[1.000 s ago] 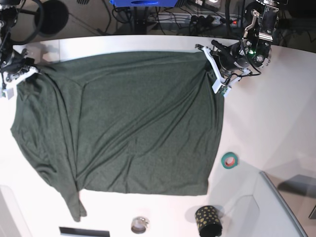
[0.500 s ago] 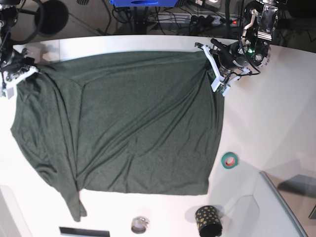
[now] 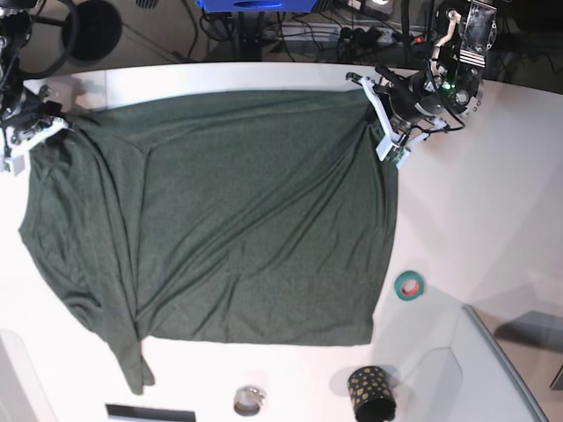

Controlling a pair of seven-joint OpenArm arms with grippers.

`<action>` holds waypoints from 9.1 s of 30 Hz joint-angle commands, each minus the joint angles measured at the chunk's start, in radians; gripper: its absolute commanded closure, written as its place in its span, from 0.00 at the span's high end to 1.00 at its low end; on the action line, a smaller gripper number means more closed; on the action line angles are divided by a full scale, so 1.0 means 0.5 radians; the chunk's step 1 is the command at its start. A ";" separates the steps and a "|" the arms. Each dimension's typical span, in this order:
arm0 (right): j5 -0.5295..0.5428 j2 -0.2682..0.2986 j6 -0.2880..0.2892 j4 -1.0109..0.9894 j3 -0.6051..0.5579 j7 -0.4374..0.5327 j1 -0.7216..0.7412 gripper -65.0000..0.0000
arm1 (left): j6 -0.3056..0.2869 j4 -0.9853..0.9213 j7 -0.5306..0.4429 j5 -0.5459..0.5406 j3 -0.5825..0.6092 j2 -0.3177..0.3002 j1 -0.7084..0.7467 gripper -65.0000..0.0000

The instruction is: Layout the t-shirt on the table in an organized manner, then fold the t-shirt properly

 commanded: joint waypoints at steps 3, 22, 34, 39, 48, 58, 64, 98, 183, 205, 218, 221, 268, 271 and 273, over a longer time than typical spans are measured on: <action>0.014 0.036 0.001 0.023 0.020 0.031 0.004 0.00 | 0.006 0.029 -0.014 0.005 -0.010 -0.019 0.002 0.00; 0.014 0.033 0.001 0.023 0.023 0.021 -0.002 0.01 | 0.006 0.100 0.130 0.284 -0.019 -0.010 0.036 0.28; 0.017 -0.090 -0.002 0.183 0.023 0.037 -0.100 0.56 | 0.006 0.207 0.278 0.293 -0.019 -0.007 0.057 0.57; 0.029 -0.090 -0.370 0.346 0.033 0.067 -0.174 0.56 | 0.006 0.266 0.364 0.300 -0.037 -0.013 0.106 0.60; 0.017 -0.163 -0.465 0.367 0.297 0.153 -0.168 0.56 | 0.006 0.468 0.360 0.290 -0.405 -0.010 0.306 0.60; 0.014 0.006 -0.447 0.318 0.272 0.276 0.032 0.56 | 0.000 0.480 0.345 0.281 -0.599 -0.001 0.097 0.60; 0.014 0.269 -0.223 -0.063 0.005 0.328 0.425 0.56 | -0.004 0.091 0.342 0.290 -0.455 0.180 -0.551 0.48; -0.176 0.417 -0.011 -1.084 -0.461 0.651 0.762 0.02 | 0.009 -1.152 -0.296 0.649 -0.077 0.285 -1.103 0.00; -0.873 0.134 0.056 -1.566 -0.741 0.730 1.649 0.81 | 0.000 0.173 0.032 0.410 0.049 0.361 -0.087 0.00; -0.864 0.116 0.056 -1.692 -0.735 1.003 1.465 0.02 | 0.000 0.213 0.032 0.431 0.162 0.303 0.032 0.00; -0.860 0.021 0.056 0.336 -0.735 0.089 0.655 0.02 | 0.006 -0.299 0.020 0.435 0.159 0.331 -0.213 0.00; -0.860 -0.065 0.056 0.542 -0.738 -0.015 0.507 0.02 | 0.006 -0.400 0.020 0.435 0.159 0.364 -0.281 0.00; -0.870 -0.142 -0.137 -1.232 0.008 0.356 1.514 0.60 | 0.006 -0.057 0.109 0.431 -0.096 0.343 -0.185 0.00; -0.864 -0.136 -0.174 -1.266 0.008 0.445 1.514 0.60 | 0.006 -0.057 0.109 0.431 -0.096 0.343 -0.185 0.00; -0.864 -0.136 -0.171 -1.262 0.008 0.448 1.514 0.60 | 0.006 -0.057 0.109 0.431 -0.096 0.343 -0.185 0.00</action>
